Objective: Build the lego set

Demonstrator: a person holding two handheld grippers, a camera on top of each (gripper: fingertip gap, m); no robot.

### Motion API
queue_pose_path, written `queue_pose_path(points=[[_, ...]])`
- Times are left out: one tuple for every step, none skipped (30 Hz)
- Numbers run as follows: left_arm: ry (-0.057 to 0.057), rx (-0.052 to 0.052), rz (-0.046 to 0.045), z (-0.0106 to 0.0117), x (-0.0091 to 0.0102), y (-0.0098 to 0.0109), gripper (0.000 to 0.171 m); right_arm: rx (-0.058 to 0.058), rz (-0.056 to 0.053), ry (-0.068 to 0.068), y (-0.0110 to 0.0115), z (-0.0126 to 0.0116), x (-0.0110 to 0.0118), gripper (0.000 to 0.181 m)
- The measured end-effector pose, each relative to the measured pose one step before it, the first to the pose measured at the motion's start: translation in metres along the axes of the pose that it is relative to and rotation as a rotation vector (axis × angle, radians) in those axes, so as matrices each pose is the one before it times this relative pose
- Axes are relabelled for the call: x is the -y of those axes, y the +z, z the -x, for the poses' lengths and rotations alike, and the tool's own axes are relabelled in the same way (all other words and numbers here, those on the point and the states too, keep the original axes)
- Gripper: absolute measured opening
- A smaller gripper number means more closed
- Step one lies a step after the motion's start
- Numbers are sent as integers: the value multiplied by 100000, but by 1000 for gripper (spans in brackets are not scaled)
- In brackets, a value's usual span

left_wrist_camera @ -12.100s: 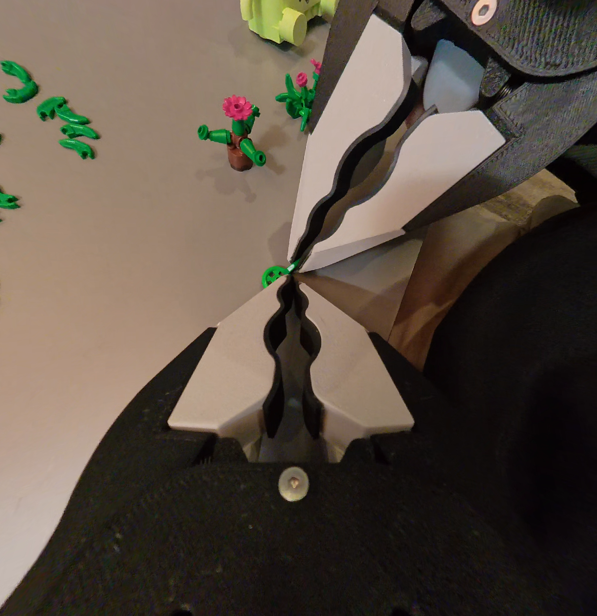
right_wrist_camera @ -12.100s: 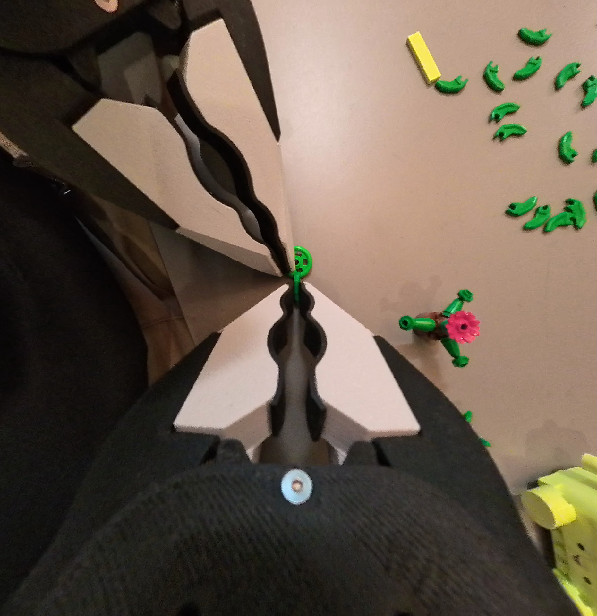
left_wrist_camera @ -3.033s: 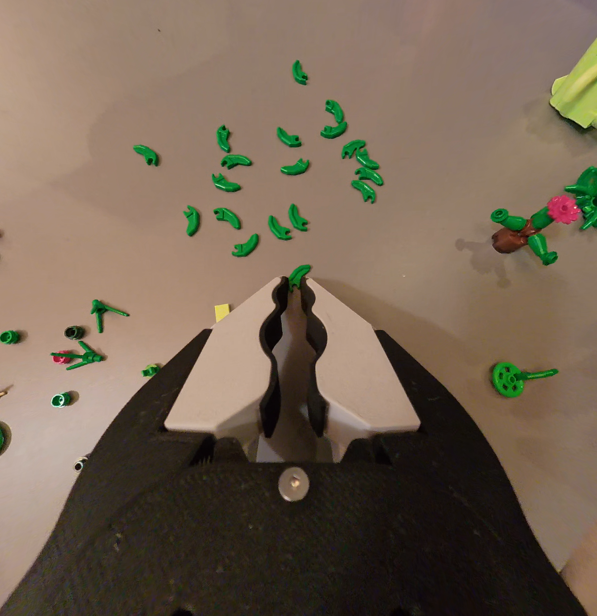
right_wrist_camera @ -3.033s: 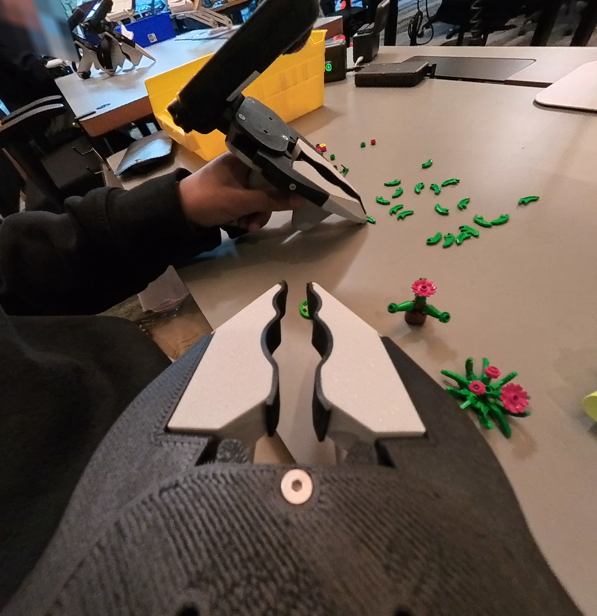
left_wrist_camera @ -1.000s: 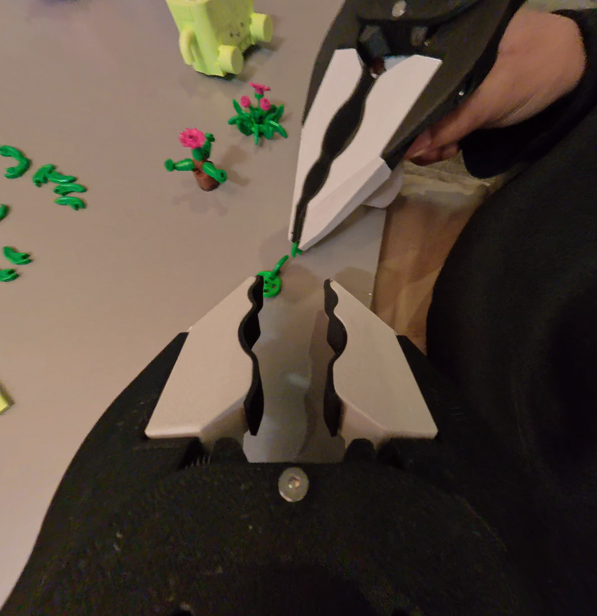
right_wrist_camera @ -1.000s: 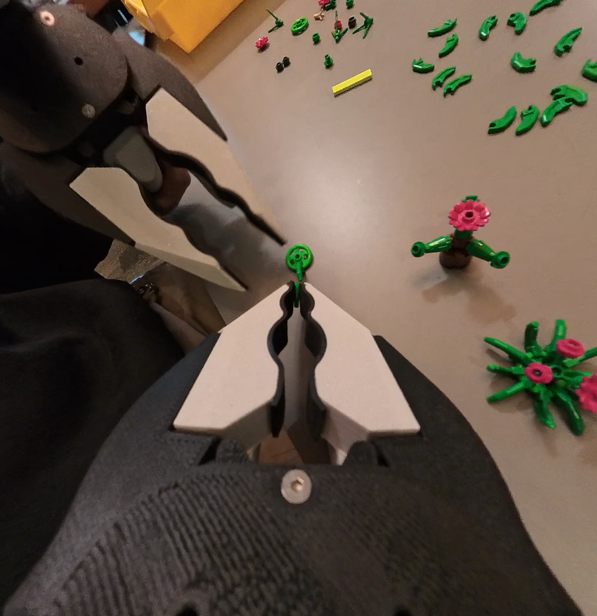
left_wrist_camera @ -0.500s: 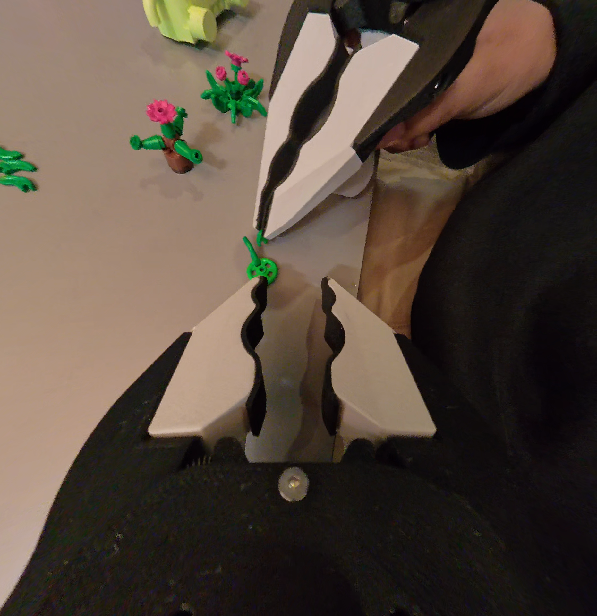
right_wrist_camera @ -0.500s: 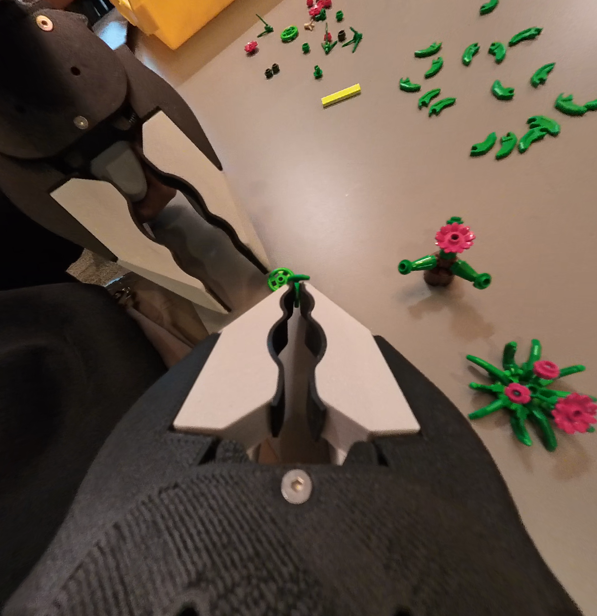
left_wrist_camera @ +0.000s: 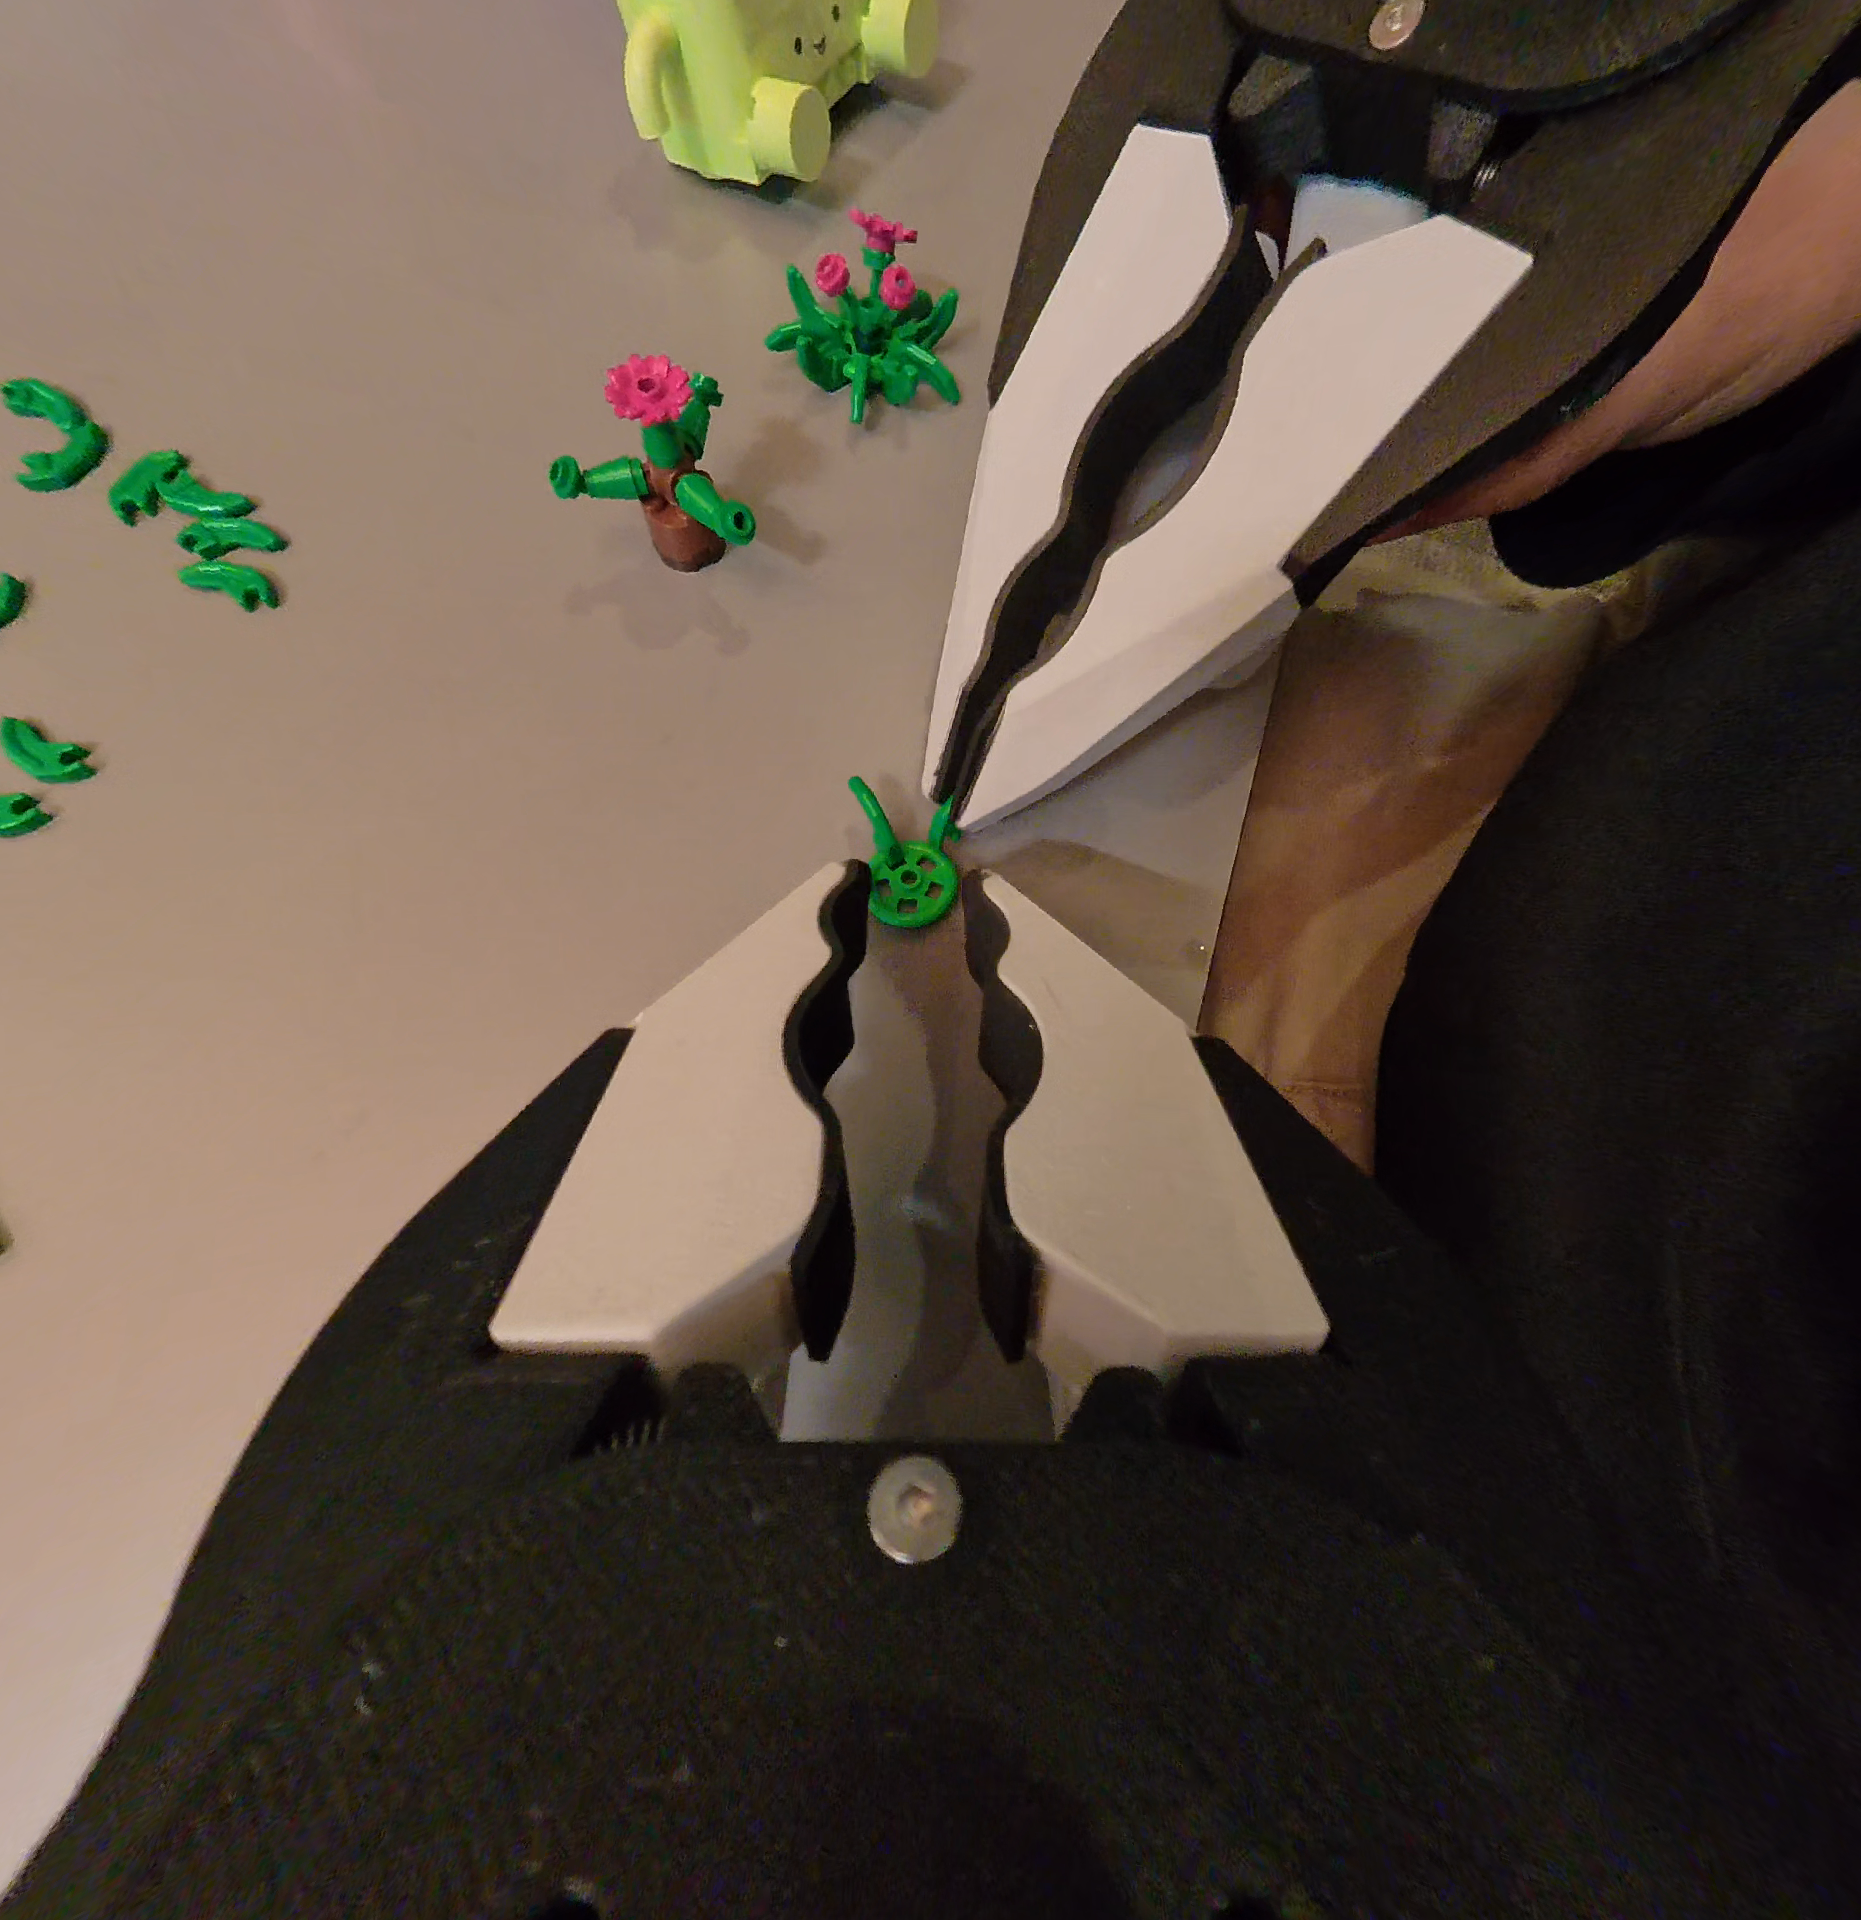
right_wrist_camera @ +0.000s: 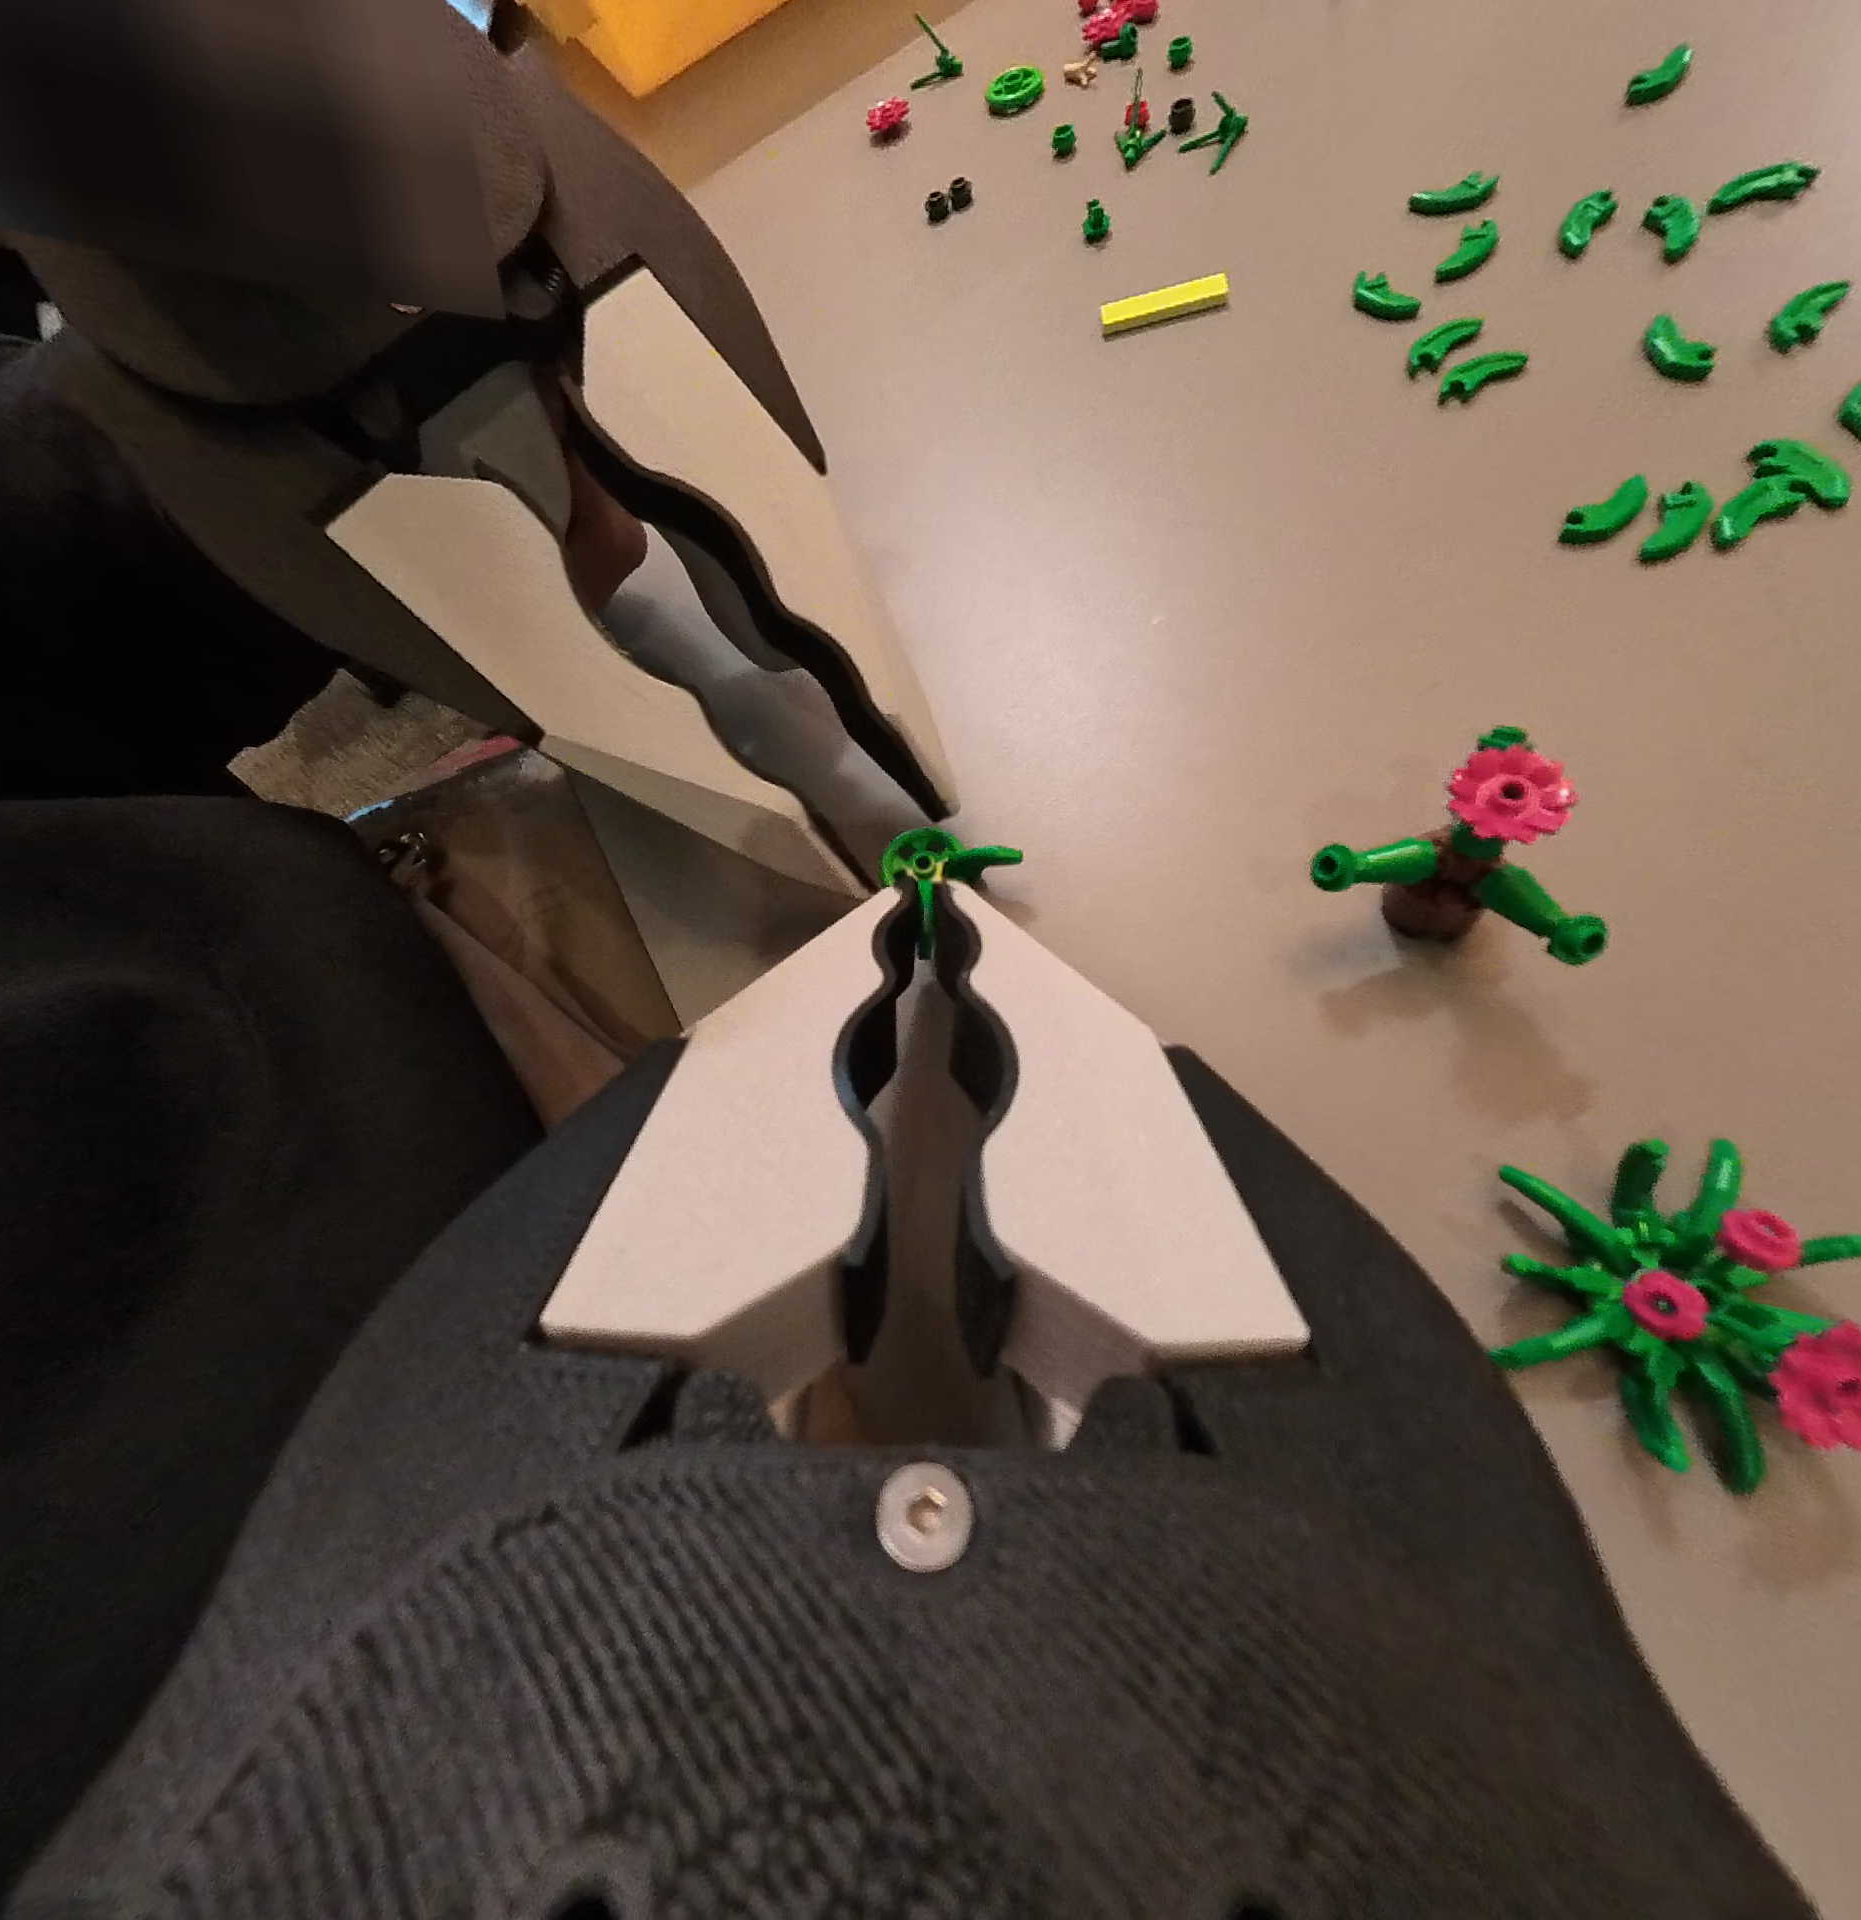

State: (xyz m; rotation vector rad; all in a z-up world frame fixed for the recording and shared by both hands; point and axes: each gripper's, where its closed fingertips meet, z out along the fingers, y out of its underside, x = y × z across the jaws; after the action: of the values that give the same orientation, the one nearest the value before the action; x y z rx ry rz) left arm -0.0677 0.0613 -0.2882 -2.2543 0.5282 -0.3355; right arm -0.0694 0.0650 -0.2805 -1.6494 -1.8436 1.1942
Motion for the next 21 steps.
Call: queue_pose_path(points=[[-59,206,348,28,-41,29,15,-281,722,-1253,105,24,-24,1],[-19,60,284,6,-38,27,12,-538,1017,-1120,121,-39,-74,1],[-14,65,437,8,-52,39,10,-514,1432,-647,129,-36,-142,1],[208,-130,544,-38,-63,54,7,110,1154,-454,126,51,-126,1],[302,-83,596,-42,-72,65,5,283,319,-325,78,89,-39,1],[308,168,230,-10,-21,31,6,76,-112,-143,9,43,31,1],[125,-19,-43,-21,-1,-2,6,-57,150,-38,-5,-13,-29,1],[-145,-94,-14,3,-6,-11,5,-43,147,104,1,-13,-8,1],[-409,-85,0,17,-11,-17,5,-31,114,240,10,-25,-5,1],[-572,-47,18,38,-13,-7,4,-189,257,295,-3,-42,12,1],[-514,-179,30,37,-26,-22,4,-644,392,196,13,-89,19,1],[-413,44,66,40,-43,-18,3,-755,669,-87,11,-35,24,1],[-195,53,145,39,-48,-16,2,-1052,1119,-324,13,-20,24,1],[-40,118,132,15,-26,-2,2,-1438,1177,-898,16,-13,41,0],[93,215,120,10,-31,-6,2,-1710,1211,-1420,14,-7,29,1],[178,271,58,15,-13,-5,2,-1720,1414,-1638,19,19,22,1],[215,327,99,8,-20,6,2,-1776,1403,-1725,2,7,-4,1],[197,305,61,12,-10,-2,2,-1676,1279,-1600,9,27,14,1],[173,306,27,19,-8,-3,2,-1482,1234,-1706,-1,30,-17,1],[100,424,78,31,-23,0,1,-1237,1016,-1919,11,30,-16,1],[-10,155,42,12,-18,-15,1,-896,832,-2011,4,67,-13,1]])
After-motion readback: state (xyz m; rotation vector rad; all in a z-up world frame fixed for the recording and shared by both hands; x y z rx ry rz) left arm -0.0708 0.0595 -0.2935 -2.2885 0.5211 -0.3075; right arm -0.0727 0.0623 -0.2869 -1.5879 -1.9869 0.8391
